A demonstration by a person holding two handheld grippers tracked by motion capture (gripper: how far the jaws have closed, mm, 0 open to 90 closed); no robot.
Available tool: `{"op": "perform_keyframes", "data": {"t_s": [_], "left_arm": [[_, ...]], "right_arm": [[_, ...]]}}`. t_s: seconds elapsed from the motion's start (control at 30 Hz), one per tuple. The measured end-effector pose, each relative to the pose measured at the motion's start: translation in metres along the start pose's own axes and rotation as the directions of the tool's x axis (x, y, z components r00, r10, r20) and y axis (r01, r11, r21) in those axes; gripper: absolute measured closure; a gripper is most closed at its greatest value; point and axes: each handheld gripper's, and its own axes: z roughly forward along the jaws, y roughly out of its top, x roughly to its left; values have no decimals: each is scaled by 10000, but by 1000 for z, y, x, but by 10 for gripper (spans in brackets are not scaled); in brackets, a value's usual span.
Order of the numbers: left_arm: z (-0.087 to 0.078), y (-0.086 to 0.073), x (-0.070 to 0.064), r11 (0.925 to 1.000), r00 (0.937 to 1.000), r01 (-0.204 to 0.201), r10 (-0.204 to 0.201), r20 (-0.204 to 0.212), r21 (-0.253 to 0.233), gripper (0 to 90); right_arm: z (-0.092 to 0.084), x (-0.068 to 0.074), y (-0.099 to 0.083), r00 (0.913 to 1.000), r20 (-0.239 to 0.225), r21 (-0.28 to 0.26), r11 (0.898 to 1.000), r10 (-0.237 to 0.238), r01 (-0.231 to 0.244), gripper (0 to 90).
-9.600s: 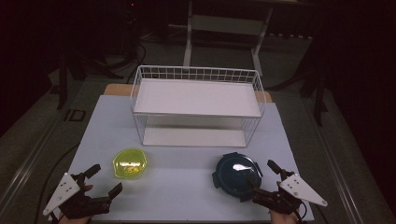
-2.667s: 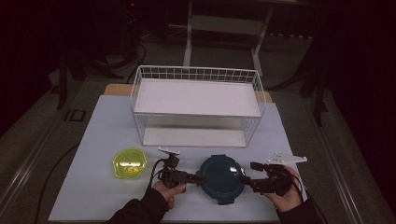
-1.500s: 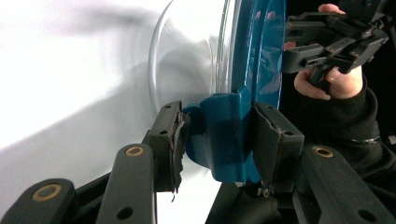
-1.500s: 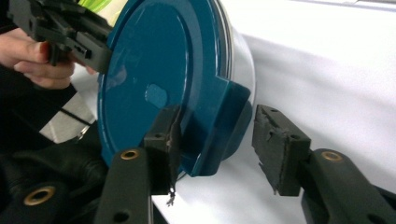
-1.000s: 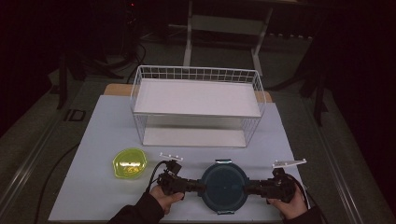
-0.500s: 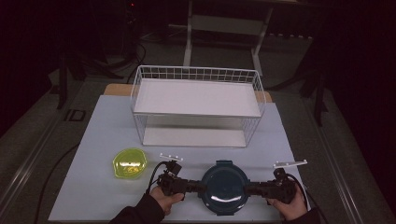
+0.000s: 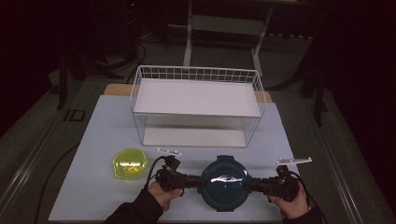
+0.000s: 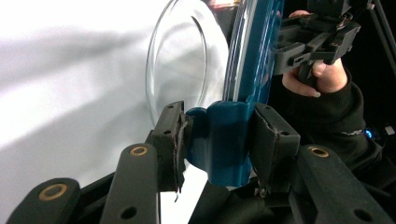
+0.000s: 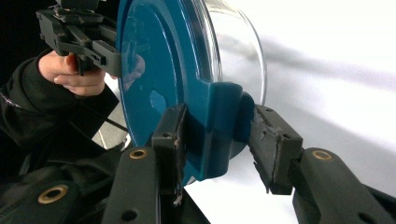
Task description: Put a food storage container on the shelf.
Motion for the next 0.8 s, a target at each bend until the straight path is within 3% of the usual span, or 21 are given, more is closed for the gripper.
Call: {"op": "perform_keyframes", "data": {"t_s": [0.57,0.8], "left_arm": [[-42,39,-31,9933,9955,-873,842,-433,-762,577],[-64,63,-44,9852,9912,-1217,1143,-663,-1207,577]], "right_arm": [[-10,30,42,9971,-236,-509,9962,-719,706,569],[-14,44,72,9939,-275,-810,9913,-1067,1042,569]]}}
